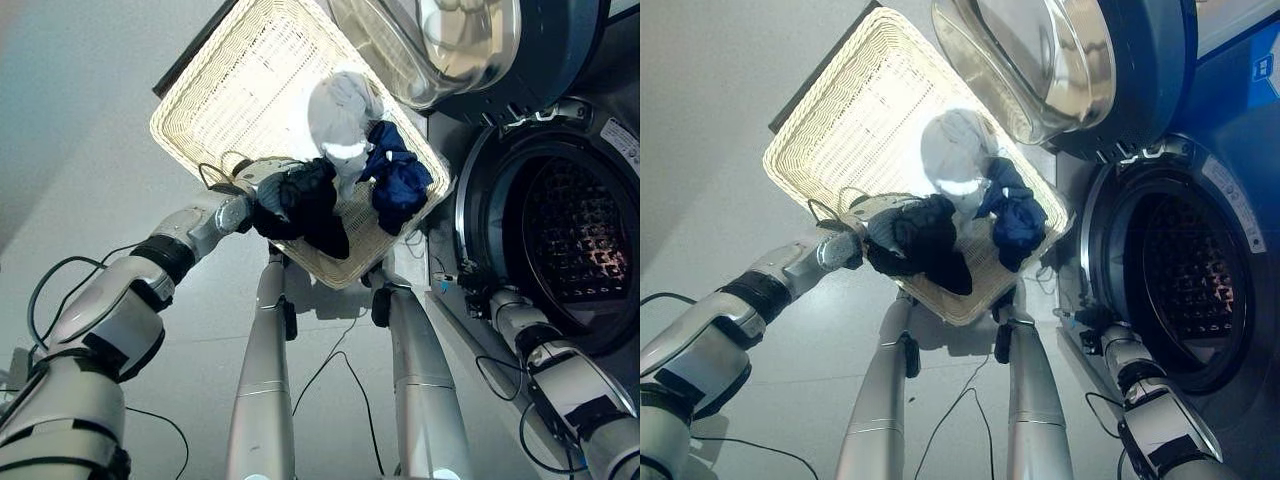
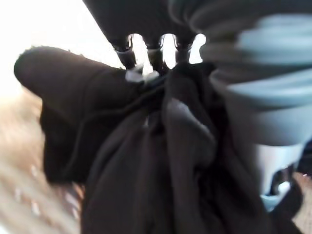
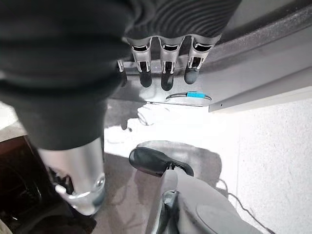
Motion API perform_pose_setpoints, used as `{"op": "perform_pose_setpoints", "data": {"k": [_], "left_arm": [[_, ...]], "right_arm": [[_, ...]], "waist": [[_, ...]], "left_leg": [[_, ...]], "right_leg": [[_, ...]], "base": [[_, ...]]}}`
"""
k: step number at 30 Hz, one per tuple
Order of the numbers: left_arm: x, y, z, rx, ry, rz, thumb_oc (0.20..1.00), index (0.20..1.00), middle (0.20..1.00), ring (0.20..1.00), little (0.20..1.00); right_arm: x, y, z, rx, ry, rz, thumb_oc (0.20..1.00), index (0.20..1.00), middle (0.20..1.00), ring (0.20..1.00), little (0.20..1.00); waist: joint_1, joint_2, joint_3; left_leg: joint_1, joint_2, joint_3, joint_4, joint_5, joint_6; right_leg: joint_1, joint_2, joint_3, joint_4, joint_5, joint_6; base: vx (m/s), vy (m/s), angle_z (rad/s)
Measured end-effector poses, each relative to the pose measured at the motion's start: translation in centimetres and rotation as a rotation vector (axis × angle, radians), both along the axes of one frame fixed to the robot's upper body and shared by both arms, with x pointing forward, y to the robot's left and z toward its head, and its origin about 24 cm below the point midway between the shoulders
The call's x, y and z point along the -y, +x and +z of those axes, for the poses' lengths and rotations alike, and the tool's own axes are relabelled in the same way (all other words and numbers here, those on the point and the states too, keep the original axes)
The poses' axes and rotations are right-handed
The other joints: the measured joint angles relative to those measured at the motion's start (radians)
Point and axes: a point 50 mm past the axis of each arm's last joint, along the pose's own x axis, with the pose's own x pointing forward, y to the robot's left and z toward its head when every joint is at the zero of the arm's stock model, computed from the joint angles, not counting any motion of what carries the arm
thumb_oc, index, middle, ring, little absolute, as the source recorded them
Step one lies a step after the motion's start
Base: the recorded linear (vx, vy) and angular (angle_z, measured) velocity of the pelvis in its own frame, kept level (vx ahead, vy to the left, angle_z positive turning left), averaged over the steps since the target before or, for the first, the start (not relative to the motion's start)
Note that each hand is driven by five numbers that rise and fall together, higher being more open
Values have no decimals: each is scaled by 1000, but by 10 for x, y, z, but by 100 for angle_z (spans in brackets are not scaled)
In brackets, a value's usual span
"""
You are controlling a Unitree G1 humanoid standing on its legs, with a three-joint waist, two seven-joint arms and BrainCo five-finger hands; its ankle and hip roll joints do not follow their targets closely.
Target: Put the clothes into the washing machine.
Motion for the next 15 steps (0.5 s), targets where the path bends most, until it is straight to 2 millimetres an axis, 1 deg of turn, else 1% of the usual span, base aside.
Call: {"op": "perform_pose_setpoints", "data": {"k": [1,3,7,9,11,15], "left_arm": [[0,0,1,3,4,2,200,200,200,200,200],[2,3,4,19,37,11,200,200,200,200,200],[4,5,3,15,33,26,200,200,200,200,200],[2,8,-5,-11,65,63,200,200,200,200,200],[-1,8,-13,-30,99,73,200,200,200,200,200],[-9,7,-26,-68,111,112,200,200,200,200,200]], "right_arm": [[0,0,0,1,0,1,1000,1000,1000,1000,1000],[-3,0,-1,3,0,10,1000,1000,1000,1000,1000],[-5,2,1,11,3,15,1000,1000,1000,1000,1000],[-8,7,6,26,6,20,1000,1000,1000,1000,1000],[-9,9,9,38,10,20,1000,1000,1000,1000,1000],[-13,13,13,53,25,23,1000,1000,1000,1000,1000]], "waist": [[-2,0,0],[-5,-5,-3],[-7,-22,-12],[-19,-34,-19],[-29,-35,-19],[-30,-35,-19]], "left_leg": [[-1,0,0,0,0,0],[-3,-1,1,4,0,0],[-3,0,4,6,0,0],[-3,0,7,6,0,0],[-3,1,8,7,0,1],[-2,6,13,7,0,0]], "right_leg": [[0,0,0,-1,0,0],[0,1,1,-3,3,-1],[-1,2,4,-4,3,-1],[-1,2,6,-5,1,1],[-1,3,6,-6,1,1],[-2,9,11,-8,3,-2]], "base": [[0,0,0],[0,0,0],[0,0,0],[0,0,0],[0,0,0],[3,9,-4]]}}
